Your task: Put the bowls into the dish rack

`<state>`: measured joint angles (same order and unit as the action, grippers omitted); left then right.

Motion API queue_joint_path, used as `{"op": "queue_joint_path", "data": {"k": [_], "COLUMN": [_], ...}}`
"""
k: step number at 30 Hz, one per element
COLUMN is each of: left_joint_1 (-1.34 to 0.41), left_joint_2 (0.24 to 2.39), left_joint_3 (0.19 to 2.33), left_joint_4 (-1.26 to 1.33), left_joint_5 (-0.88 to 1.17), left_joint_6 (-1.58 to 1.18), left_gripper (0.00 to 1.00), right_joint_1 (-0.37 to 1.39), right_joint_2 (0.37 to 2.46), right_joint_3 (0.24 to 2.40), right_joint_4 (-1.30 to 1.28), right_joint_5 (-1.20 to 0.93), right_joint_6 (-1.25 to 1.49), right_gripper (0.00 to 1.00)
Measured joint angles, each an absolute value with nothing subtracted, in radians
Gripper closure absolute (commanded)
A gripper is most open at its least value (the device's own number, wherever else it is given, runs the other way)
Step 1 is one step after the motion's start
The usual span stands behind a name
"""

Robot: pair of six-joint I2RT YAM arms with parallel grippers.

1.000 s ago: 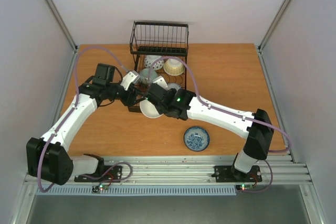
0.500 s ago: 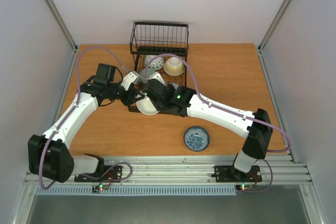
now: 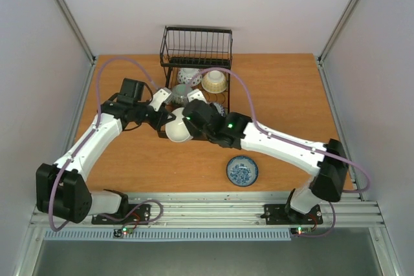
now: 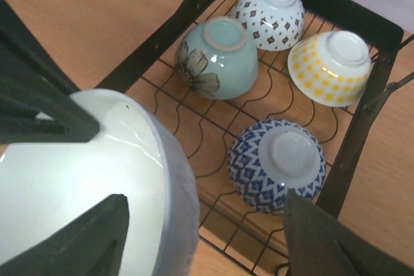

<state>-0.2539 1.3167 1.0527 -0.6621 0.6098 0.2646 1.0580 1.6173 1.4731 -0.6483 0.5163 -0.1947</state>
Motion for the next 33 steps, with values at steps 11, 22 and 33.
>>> {"op": "queue_joint_path", "data": {"k": [11,22,33], "left_joint_1": [-0.280,-0.263,-0.263], "left_joint_2": [1.311,1.296,1.289], "left_joint_3": [1.048,1.030,1.030], "left_joint_4": [-0.657,-0.655,-0.654], "left_joint_5": [0.691,0.687,0.685], "left_joint_6": [0.295,0.315,0.319], "left_gripper": [0.99,0.99,1.00], "right_joint_1": [0.888,0.850,0.850], "right_joint_2": [1.220,1.237,1.402], "right_joint_3": [0.923,0.650,0.571], "right_joint_4": [-0.132,0.323,0.717], "right_joint_5": [0.062,-0.246,-0.403], "right_joint_6": [-0.017,0.249,0.411], "right_gripper": [0.11,0.01,0.30]}}
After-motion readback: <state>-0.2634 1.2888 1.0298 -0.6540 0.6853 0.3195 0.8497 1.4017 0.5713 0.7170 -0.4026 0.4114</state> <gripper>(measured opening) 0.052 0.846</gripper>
